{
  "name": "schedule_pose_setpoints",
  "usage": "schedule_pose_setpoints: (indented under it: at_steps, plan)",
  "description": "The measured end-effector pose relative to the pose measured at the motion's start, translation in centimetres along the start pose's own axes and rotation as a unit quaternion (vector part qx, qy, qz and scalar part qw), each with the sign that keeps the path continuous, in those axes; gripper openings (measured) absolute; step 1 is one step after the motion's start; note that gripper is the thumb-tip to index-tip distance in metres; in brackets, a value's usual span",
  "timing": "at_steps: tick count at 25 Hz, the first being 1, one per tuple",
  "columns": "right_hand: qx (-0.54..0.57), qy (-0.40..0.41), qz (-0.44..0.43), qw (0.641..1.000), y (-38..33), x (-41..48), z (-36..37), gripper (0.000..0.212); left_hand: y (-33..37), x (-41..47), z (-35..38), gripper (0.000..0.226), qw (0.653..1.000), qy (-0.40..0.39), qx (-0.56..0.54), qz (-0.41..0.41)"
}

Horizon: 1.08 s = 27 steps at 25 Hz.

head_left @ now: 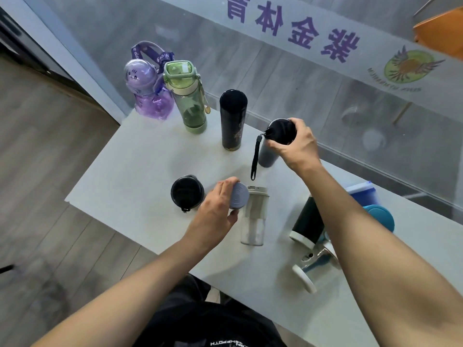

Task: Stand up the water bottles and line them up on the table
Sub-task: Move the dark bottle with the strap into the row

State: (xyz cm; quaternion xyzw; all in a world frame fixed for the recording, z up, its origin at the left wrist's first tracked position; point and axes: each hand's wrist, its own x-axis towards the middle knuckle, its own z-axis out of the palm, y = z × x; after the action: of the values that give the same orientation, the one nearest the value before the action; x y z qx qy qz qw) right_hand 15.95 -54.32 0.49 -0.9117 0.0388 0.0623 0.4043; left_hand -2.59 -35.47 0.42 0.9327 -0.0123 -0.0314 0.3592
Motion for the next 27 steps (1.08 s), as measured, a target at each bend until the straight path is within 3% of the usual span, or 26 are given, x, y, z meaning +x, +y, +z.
schedule_pose_setpoints:
  at_steps: [11, 17, 23, 27]
  plan:
    - [-0.029, 0.004, 0.011, 1.000, -0.6, -0.5, 0.6, 0.075, -0.3, -0.2, -0.2, 0.065, 1.000, 0.010, -0.013, -0.018]
    - [-0.023, -0.005, 0.082, 0.996, 0.5, -2.8, -0.2, 0.108, -0.5, -0.1, -0.2, 0.065, 1.000, 0.007, -0.009, -0.003]
    - [-0.050, -0.024, 0.143, 0.988, 3.9, -12.5, 0.7, 0.067, -0.9, -0.3, -0.1, 0.065, 0.999, 0.010, -0.037, 0.012]
    - [-0.061, -0.062, 0.162, 0.983, 4.9, -15.4, 2.6, 0.063, -0.8, 0.3, -0.2, 0.063, 0.998, -0.011, -0.044, 0.041]
